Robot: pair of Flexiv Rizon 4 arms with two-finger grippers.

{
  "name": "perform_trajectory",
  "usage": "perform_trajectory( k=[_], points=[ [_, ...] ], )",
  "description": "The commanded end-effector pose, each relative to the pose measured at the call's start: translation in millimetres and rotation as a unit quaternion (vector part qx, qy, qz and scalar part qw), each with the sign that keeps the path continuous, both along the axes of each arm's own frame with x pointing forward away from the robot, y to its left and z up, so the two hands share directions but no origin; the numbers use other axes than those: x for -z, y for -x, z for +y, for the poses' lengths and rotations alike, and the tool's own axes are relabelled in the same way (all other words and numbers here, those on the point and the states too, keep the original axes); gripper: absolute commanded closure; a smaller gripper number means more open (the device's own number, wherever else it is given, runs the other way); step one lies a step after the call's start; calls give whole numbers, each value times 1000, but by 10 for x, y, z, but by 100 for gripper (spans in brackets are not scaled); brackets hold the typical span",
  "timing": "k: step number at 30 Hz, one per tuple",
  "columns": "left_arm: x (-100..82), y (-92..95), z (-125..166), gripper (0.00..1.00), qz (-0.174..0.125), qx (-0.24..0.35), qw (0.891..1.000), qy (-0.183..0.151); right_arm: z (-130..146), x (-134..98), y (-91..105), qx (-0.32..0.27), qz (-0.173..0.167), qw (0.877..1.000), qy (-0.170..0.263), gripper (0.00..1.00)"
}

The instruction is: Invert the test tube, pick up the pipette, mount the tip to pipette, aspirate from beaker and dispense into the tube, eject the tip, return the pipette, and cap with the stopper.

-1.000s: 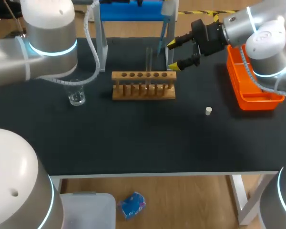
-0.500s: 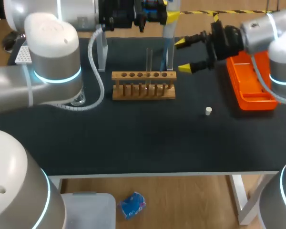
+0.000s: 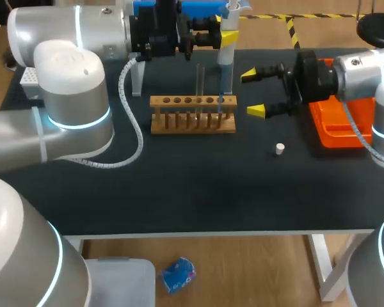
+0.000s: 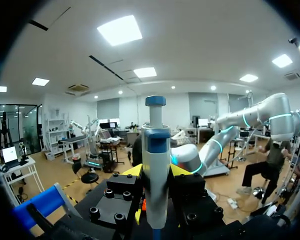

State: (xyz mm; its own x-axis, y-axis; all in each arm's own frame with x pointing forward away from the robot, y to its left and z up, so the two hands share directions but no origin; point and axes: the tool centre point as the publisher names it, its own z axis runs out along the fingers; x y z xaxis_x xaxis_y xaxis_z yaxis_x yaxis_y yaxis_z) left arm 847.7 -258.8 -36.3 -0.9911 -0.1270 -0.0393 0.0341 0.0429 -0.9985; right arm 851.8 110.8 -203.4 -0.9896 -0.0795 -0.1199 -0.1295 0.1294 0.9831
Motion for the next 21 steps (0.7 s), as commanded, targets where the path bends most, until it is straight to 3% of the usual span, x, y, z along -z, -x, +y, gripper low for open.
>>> perform_trajectory(
  k=[1, 7, 12, 21],
  points=[
    [6, 9, -3, 100, -1, -2, 1000, 2, -4, -3, 0, 0, 0, 1000, 1, 0],
    [6, 9, -3, 100, -1, -2, 1000, 2, -4, -3, 0, 0, 0, 1000, 1, 0],
    [319, 40, 7, 100, -3, -12, 999, 30, 29, 46, -17, -2, 17, 1000, -2, 0],
    [572, 80, -1, 100, 2, -15, 999, 41, 144, 17, 31, -13, 45, 998, -48, 0]
  ],
)
